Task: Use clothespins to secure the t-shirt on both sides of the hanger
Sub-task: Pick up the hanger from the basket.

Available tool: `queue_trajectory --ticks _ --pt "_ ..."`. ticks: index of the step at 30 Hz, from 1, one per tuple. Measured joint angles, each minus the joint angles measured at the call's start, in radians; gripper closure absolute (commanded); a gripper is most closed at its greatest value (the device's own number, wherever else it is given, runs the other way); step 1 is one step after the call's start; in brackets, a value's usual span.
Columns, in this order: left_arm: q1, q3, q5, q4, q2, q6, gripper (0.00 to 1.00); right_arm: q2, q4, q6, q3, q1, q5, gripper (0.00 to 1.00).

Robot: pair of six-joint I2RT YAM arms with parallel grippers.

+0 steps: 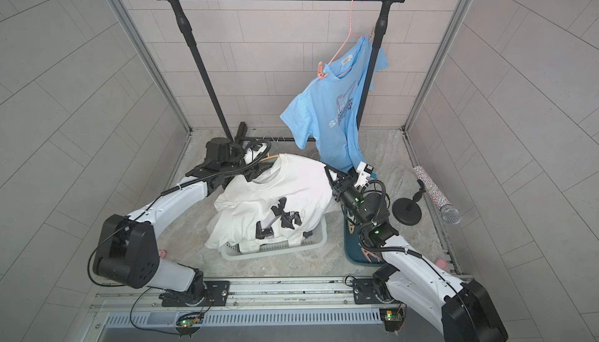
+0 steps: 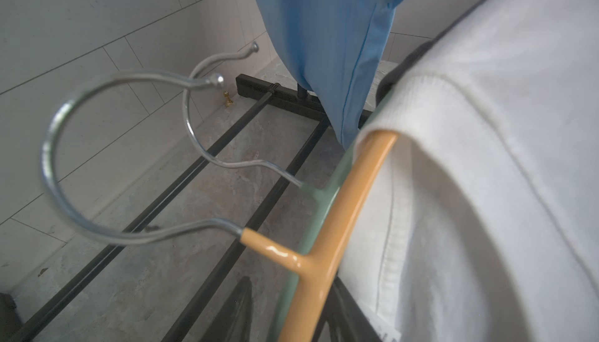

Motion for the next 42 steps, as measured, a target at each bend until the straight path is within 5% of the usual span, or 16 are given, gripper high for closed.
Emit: queue_trajectory --ticks 3,7,14,21,32,42 --pt "0.003 0.011 0.013 -0.018 0.011 0.026 0.67 0.0 -0.002 -0.002 0.0 0.0 0.0 1.0" --pt "0.012 0.013 0.013 -0.005 0.017 0.054 0.9 -0.002 -0.003 -0.005 0.0 -0.001 0.002 1.0" --pt "0.003 -0.019 0.003 0.026 -0.015 0.116 0.99 -0.015 0.008 -0.008 0.004 -0.008 0.023 1.0" --pt "-0.005 -0.025 -0.09 -0.037 -0.122 0.172 1.0 -0.045 -0.029 -0.055 0.018 -0.007 -0.001 1.0" --pt "-0.041 -0.005 -0.175 -0.332 -0.324 0.201 1.0 -0.2 -0.418 -0.301 0.105 0.006 -0.057 1.0" --pt "-0.198 -0.109 -0.414 -0.489 -0.426 0.109 1.0 -0.166 -0.694 -0.539 0.128 0.008 -0.06 0.97"
